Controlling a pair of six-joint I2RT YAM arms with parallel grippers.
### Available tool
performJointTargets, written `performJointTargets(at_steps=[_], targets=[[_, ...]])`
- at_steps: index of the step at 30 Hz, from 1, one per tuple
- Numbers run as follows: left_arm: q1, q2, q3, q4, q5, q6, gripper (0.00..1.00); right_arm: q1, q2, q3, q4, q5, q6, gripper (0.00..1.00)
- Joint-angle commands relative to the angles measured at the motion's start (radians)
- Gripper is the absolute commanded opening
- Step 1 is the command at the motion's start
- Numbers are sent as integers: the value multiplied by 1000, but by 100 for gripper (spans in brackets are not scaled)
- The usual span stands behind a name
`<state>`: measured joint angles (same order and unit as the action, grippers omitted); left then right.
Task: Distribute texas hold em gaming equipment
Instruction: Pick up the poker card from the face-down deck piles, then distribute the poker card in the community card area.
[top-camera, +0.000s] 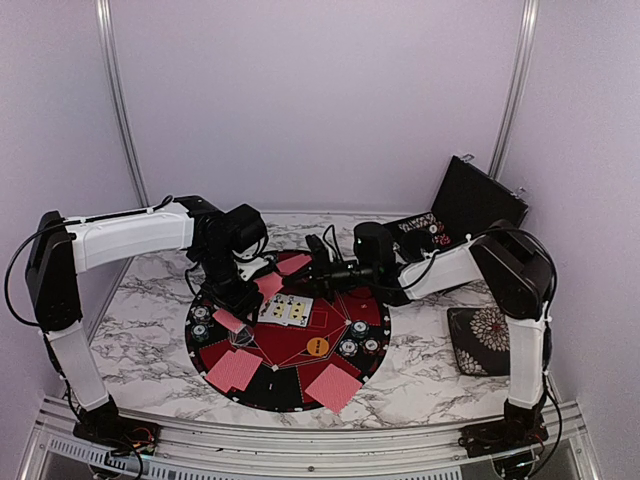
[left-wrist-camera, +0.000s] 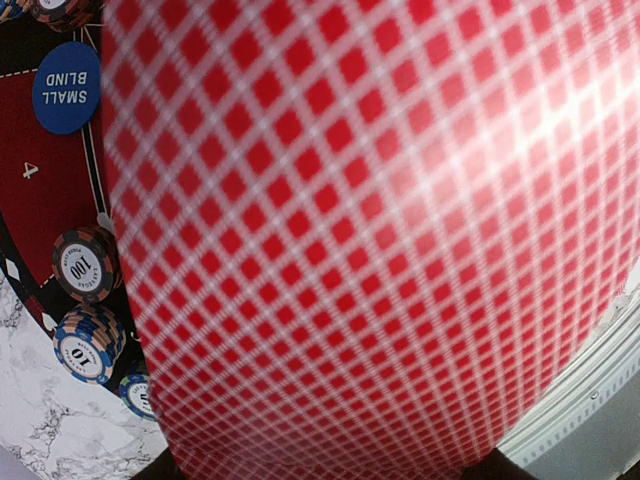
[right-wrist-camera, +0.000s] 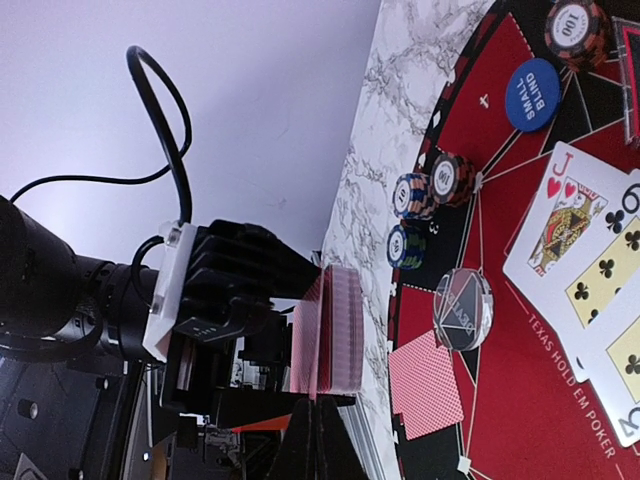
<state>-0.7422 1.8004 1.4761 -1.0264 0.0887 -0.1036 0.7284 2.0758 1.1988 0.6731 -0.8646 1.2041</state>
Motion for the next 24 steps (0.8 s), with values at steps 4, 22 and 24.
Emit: performJointTargets(at_steps=[4, 22, 24], targets=[[6, -38, -3, -18, 6, 12, 45, -40, -64, -30, 51, -38, 5, 0], [7, -43, -7, -18, 3, 12, 45, -173, -163, -154, 31, -154, -76, 0], [7, -44, -8, -18, 2, 12, 45, -186, -166, -146, -34, -176, -153, 0]])
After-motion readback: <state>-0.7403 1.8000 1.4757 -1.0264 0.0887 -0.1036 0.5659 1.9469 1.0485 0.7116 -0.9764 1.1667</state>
